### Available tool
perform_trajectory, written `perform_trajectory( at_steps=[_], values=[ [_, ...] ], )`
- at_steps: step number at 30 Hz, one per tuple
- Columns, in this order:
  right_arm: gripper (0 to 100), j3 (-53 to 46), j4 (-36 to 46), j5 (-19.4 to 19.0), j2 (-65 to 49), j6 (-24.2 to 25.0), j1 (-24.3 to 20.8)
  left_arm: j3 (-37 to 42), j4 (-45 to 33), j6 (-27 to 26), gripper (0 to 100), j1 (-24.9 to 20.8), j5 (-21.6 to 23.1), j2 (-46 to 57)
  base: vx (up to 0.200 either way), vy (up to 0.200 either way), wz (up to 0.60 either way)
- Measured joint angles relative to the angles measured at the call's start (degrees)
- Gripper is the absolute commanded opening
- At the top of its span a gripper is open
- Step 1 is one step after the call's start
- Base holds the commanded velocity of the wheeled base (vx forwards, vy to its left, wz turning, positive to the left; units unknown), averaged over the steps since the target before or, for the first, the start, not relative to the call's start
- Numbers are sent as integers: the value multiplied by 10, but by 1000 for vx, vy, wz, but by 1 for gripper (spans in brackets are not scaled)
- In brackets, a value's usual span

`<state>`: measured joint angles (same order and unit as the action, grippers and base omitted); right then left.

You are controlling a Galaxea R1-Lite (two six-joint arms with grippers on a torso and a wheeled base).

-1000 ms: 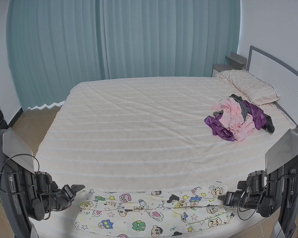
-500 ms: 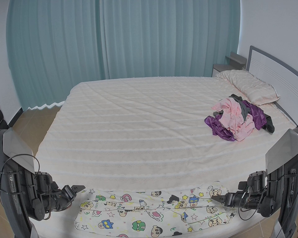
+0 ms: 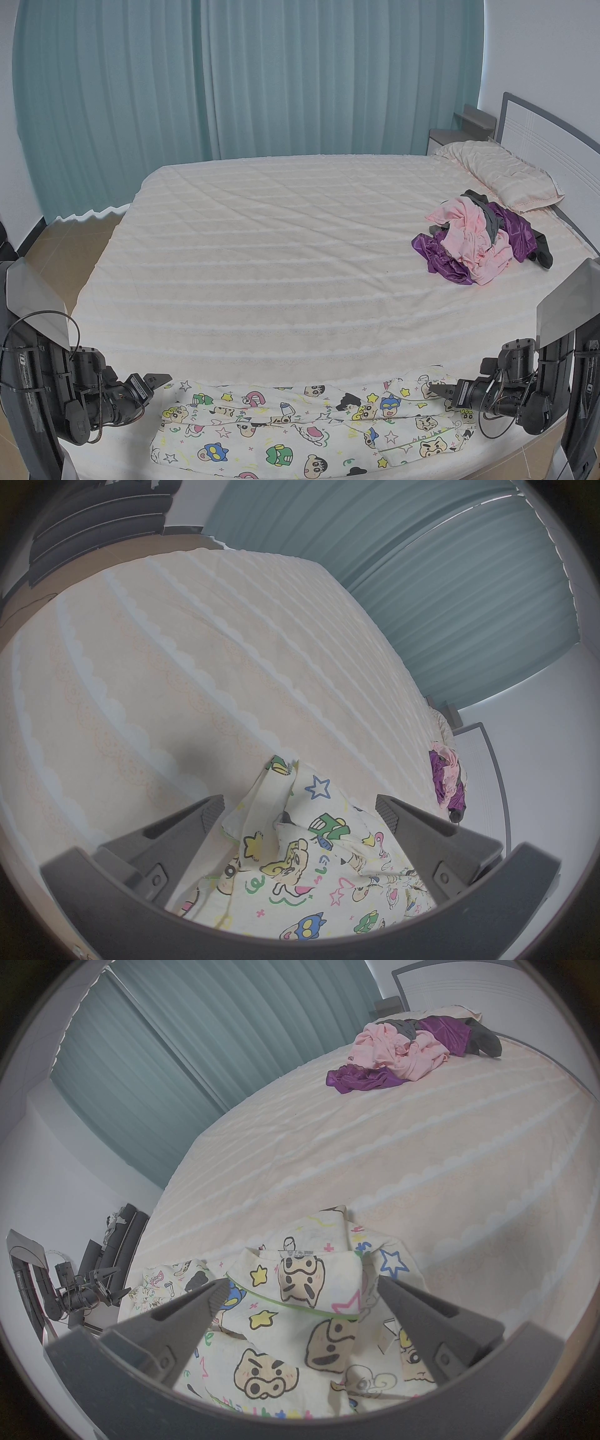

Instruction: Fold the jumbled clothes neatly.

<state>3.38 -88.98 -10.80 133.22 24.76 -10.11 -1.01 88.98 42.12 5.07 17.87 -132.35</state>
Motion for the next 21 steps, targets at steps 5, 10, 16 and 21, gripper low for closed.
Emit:
perform_trajectory(
  at_steps=[5,10,16,21],
  values=[
    [0,12,0,19,20,-1,-2,0,0,0,100,0,0,0,0,0,0],
    [0,10,0,44,8,-1,-11,0,0,0,100,0,0,0,0,0,0],
    [0,-5,0,60,-15,-2,-38,0,0,0,100,0,0,0,0,0,0],
    [0,-13,0,68,-41,-6,-65,0,0,0,100,0,0,0,0,0,0]
  ],
)
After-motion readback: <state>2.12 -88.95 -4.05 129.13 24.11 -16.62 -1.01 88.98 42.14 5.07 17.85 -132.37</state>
